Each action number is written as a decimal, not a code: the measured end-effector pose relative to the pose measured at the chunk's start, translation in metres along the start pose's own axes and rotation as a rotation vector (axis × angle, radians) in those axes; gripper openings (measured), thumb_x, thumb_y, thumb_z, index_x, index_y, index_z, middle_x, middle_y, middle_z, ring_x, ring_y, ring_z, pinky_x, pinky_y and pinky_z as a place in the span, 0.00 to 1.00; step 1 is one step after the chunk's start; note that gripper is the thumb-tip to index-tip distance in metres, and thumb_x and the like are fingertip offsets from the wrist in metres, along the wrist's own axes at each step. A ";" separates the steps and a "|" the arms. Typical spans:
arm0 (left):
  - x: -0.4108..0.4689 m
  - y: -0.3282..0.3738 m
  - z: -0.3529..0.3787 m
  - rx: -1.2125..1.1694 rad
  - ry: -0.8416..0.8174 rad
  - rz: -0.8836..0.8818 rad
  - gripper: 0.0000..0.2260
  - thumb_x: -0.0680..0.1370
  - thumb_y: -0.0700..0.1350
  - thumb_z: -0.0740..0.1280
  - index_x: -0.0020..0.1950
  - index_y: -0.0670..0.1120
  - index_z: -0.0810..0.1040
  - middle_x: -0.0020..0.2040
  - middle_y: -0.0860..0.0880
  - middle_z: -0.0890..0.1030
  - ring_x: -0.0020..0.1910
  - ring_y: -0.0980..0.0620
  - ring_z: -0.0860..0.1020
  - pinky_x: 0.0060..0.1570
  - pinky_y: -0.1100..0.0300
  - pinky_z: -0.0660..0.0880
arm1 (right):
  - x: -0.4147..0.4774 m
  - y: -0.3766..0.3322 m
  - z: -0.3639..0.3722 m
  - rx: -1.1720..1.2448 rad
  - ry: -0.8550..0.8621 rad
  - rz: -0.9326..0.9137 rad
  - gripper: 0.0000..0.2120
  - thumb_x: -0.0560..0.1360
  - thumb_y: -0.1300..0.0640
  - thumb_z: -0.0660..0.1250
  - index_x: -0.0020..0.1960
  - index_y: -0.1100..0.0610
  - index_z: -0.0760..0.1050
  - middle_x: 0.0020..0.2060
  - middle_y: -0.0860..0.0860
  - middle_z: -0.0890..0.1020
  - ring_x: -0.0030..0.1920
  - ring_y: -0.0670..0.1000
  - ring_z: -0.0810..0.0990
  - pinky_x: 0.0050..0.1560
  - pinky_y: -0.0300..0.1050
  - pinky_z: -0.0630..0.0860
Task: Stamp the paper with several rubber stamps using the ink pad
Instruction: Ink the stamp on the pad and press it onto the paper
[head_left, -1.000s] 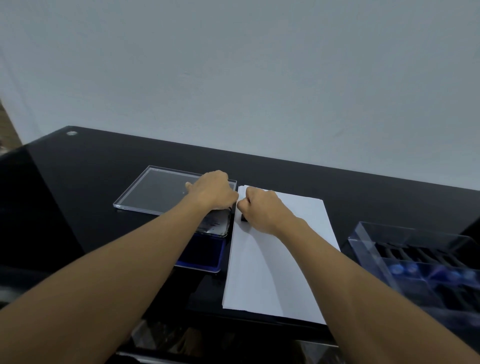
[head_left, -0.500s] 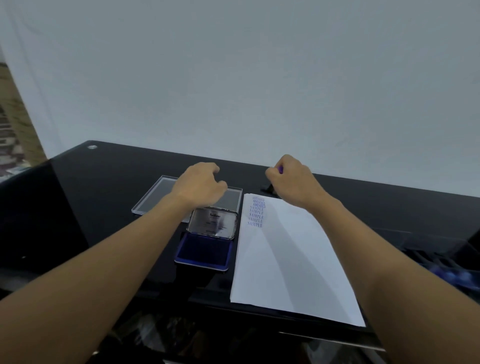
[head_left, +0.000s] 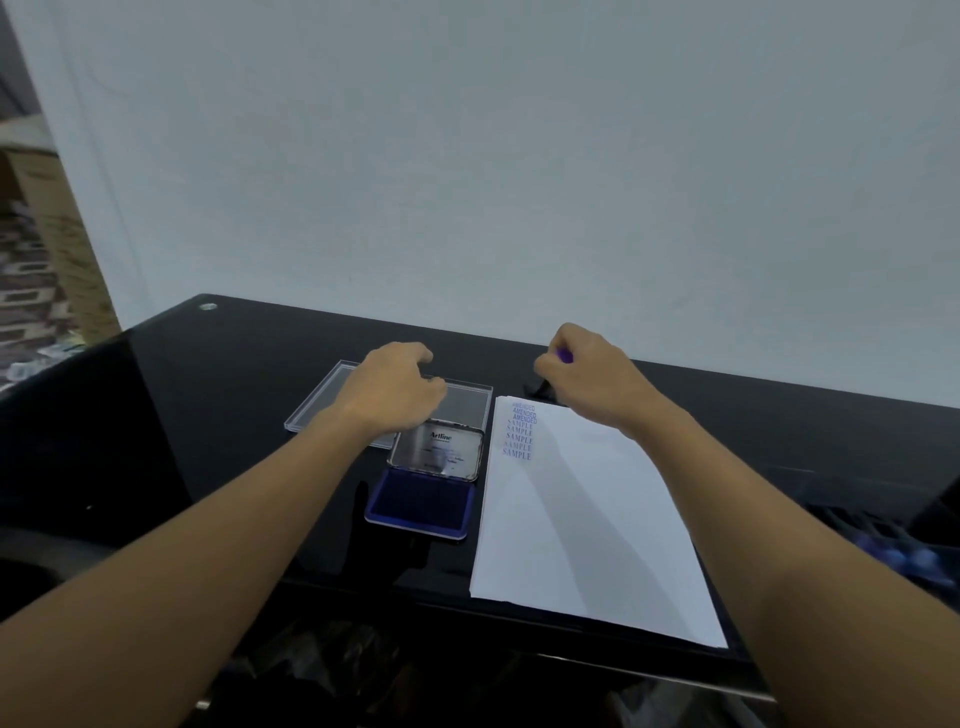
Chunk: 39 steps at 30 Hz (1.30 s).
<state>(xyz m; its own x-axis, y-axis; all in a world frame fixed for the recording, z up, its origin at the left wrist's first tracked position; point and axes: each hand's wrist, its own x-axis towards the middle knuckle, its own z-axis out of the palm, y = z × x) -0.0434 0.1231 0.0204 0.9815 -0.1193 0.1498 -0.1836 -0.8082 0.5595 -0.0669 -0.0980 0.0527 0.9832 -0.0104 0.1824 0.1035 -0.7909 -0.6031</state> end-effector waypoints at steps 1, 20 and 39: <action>-0.002 -0.001 0.000 0.000 0.000 -0.002 0.22 0.82 0.47 0.63 0.76 0.46 0.68 0.75 0.49 0.70 0.73 0.48 0.68 0.70 0.52 0.66 | -0.001 0.000 0.001 0.010 -0.002 -0.006 0.08 0.77 0.52 0.61 0.49 0.57 0.71 0.42 0.51 0.78 0.40 0.53 0.75 0.39 0.46 0.71; -0.061 -0.104 0.032 0.092 0.014 -0.080 0.21 0.83 0.52 0.60 0.76 0.51 0.69 0.80 0.52 0.62 0.79 0.50 0.56 0.76 0.38 0.53 | -0.034 -0.022 0.080 -0.181 -0.352 -0.199 0.09 0.79 0.54 0.62 0.42 0.53 0.66 0.39 0.50 0.77 0.37 0.49 0.73 0.37 0.43 0.70; -0.073 -0.112 0.050 0.225 0.037 -0.085 0.22 0.84 0.54 0.54 0.78 0.52 0.65 0.80 0.52 0.60 0.80 0.51 0.53 0.78 0.42 0.47 | -0.040 -0.020 0.105 -0.305 -0.353 -0.293 0.10 0.77 0.55 0.63 0.40 0.51 0.65 0.37 0.49 0.75 0.37 0.50 0.73 0.34 0.42 0.67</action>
<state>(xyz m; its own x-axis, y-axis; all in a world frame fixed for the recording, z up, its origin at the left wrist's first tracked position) -0.0918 0.1932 -0.0937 0.9895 -0.0279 0.1420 -0.0800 -0.9231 0.3762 -0.0927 -0.0174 -0.0238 0.9160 0.4012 0.0056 0.3837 -0.8718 -0.3045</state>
